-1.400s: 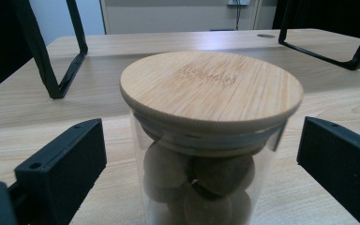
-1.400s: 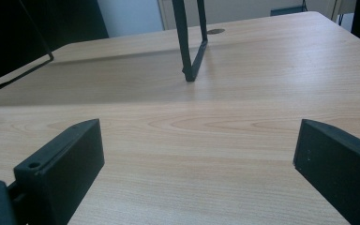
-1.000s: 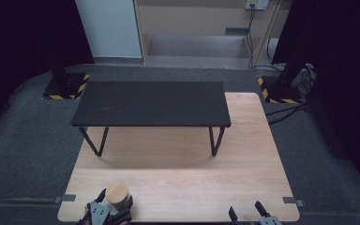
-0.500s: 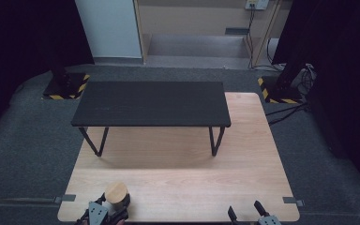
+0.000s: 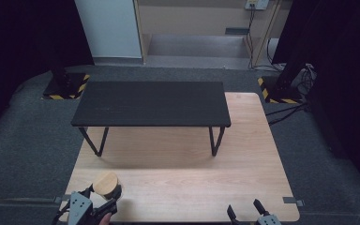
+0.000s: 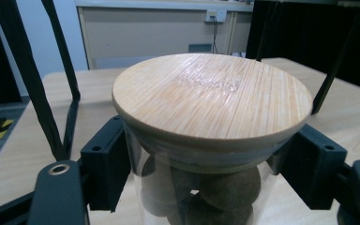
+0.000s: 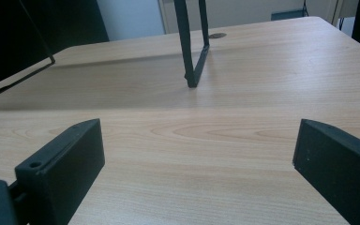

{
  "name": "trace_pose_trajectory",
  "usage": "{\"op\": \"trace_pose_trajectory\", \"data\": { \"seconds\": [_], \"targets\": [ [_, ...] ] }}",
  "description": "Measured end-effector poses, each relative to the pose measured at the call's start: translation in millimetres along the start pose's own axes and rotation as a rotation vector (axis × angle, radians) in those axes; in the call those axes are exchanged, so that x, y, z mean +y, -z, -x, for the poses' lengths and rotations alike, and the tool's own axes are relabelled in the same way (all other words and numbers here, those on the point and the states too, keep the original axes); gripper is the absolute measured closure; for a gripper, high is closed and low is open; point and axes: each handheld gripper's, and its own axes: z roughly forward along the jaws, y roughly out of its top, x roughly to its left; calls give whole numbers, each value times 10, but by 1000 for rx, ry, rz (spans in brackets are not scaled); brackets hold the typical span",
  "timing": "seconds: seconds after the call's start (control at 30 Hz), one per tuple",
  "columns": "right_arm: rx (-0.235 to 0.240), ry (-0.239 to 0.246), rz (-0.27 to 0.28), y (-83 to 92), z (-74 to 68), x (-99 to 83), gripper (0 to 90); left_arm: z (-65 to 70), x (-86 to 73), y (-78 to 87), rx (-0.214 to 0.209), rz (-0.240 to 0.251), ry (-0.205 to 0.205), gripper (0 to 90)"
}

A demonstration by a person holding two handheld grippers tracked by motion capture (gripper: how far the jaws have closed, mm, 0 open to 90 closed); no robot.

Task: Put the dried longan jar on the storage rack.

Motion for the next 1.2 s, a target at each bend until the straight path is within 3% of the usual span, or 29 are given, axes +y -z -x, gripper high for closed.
{"op": "trace_pose_trajectory", "data": {
  "seconds": [0.17,0.23,0.43,0.87,1.2],
  "targets": [
    [-1,-1,2,0,-7,2,26,-57,198,4,-5,17,-11,245],
    [-1,1,2,-5,-10,4,26,-89,348,-9,-11,27,-50,245],
    [2,3,6,-2,-18,16,28,-164,624,-54,-28,47,-85,245],
    [-4,2,7,6,-26,23,29,-336,1124,-232,-97,56,-85,245],
    [-11,1,13,-6,-25,40,29,-450,1353,-380,-103,65,-88,245]
  ]
}}
